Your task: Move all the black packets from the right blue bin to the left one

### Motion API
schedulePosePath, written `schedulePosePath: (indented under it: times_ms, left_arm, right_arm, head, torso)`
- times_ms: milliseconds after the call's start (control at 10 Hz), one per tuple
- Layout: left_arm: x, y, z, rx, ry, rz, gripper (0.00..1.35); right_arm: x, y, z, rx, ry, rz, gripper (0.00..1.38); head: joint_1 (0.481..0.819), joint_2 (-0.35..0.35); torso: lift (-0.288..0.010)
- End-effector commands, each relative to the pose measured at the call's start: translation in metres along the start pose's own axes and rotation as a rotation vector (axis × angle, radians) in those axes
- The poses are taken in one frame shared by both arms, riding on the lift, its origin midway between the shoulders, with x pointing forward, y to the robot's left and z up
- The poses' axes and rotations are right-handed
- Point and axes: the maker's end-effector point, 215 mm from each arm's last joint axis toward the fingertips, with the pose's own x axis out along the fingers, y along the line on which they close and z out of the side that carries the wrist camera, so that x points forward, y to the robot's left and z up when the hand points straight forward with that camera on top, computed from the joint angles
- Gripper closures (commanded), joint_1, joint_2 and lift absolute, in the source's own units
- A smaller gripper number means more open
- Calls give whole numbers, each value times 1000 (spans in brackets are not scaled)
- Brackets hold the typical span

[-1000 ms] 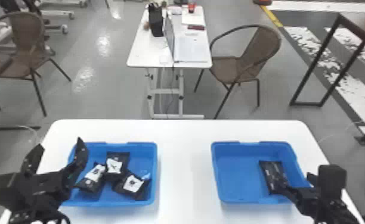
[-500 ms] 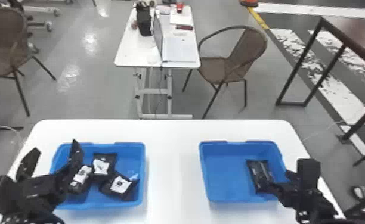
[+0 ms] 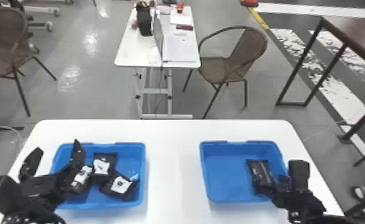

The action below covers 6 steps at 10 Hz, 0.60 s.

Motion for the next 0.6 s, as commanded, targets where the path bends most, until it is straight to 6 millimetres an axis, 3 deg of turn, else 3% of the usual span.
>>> schedulePosePath:
  times_ms: [0, 200, 500]
  left_arm:
    - [0, 1, -2, -8, 0, 2, 179]
    - [0, 0, -2, -14, -1, -8, 179]
    - [0, 0, -3, -22, -1, -13, 180]
  right_arm:
    - [3, 0, -10, -5, 28, -9, 231]
    - [12, -1, -31, 47, 75, -2, 243]
    - [17, 12, -25, 39, 81, 23, 935]
  head:
    - [695, -91]
    - [695, -91]
    - [695, -89]
  torso:
    - [0]
    - [0]
    - [0]
